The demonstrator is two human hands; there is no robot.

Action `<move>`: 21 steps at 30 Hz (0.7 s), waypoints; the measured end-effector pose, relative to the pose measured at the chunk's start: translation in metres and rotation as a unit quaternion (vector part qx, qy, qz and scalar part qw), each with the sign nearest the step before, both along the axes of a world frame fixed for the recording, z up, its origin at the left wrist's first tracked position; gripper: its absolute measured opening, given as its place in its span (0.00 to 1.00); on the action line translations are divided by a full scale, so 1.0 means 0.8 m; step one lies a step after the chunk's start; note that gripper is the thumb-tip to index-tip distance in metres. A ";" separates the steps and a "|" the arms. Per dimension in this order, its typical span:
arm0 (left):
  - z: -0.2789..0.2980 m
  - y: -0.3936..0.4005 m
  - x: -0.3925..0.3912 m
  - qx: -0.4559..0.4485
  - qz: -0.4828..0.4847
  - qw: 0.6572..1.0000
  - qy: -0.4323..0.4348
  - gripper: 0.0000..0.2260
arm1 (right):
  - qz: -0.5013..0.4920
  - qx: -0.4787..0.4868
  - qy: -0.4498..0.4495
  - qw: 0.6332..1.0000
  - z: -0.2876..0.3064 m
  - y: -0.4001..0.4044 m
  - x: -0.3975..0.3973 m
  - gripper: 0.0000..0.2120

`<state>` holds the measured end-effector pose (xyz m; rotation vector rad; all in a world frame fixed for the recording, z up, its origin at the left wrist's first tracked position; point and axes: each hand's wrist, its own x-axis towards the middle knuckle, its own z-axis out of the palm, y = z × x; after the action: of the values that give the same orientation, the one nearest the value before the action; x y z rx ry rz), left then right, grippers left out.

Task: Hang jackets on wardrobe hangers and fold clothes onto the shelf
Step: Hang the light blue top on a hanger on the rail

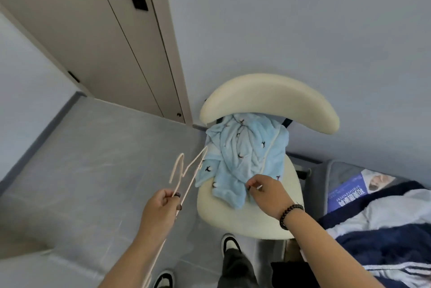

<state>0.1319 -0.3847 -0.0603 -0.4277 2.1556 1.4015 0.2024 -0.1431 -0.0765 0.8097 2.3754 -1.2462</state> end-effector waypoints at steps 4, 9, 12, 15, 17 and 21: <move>-0.027 0.051 0.003 0.022 0.037 0.999 -0.022 0.07 | 0.060 0.039 -0.078 0.994 -0.076 0.062 -0.040 0.11; -0.073 0.089 0.013 0.011 0.080 0.994 -0.069 0.09 | 0.147 0.092 -0.168 0.970 -0.179 0.102 -0.059 0.20; -0.102 0.096 0.016 -0.013 0.113 0.991 -0.071 0.08 | 0.179 0.103 -0.182 0.961 -0.232 0.093 -0.063 0.26; -0.128 0.096 0.010 -0.019 0.136 0.988 -0.075 0.07 | 0.198 0.124 -0.174 0.957 -0.279 0.071 -0.067 0.33; -0.139 0.095 0.004 -0.019 0.151 0.985 -0.080 0.08 | 0.205 0.157 -0.184 0.948 -0.305 0.061 -0.069 0.38; -0.153 0.092 -0.005 -0.027 0.177 0.982 -0.059 0.09 | 0.257 0.283 -0.171 0.908 -0.335 0.065 -0.078 0.34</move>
<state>0.1282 -0.3110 -0.1826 -0.9298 2.0954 1.4599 0.1400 -0.0913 -0.3448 0.4369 2.4264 -0.1818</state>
